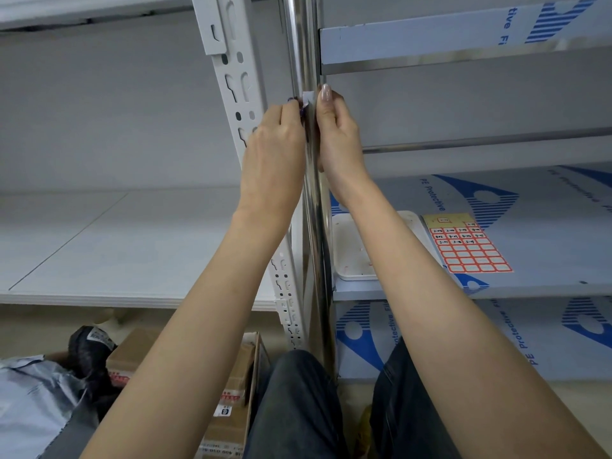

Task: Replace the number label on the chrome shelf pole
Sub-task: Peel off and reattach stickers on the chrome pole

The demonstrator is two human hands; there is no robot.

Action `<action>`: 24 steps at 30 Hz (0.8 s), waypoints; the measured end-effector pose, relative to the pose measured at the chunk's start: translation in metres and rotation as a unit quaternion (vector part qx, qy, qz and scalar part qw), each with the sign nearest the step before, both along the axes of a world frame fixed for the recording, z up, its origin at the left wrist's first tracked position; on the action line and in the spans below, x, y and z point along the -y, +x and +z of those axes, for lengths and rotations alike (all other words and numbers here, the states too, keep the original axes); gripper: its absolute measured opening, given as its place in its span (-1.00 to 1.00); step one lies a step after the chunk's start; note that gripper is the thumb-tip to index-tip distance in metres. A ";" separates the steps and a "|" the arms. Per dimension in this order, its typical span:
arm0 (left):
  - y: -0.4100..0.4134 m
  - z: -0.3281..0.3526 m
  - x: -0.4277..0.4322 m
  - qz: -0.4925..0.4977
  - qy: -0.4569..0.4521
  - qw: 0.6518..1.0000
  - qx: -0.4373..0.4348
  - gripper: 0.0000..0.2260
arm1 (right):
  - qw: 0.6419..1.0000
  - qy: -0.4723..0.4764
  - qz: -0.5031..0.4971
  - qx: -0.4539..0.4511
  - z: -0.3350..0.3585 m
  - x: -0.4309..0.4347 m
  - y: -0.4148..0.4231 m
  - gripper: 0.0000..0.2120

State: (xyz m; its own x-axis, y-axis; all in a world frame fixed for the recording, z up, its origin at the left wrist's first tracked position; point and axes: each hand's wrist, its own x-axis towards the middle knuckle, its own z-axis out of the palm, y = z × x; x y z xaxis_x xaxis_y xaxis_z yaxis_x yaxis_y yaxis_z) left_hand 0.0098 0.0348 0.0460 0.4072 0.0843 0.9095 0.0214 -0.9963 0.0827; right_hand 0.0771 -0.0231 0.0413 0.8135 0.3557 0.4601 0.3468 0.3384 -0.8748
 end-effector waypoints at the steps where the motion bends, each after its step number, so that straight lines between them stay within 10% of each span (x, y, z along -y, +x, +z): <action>1: -0.001 0.005 0.004 0.018 0.006 1.000 0.000 -0.63 | 1.000 0.005 0.004 -0.001 0.000 0.000 0.000 -0.71; 24: -0.005 0.030 0.042 0.216 0.018 0.952 -0.216 -0.76 | 0.999 0.033 0.020 -0.010 -0.003 -0.001 0.001 -0.79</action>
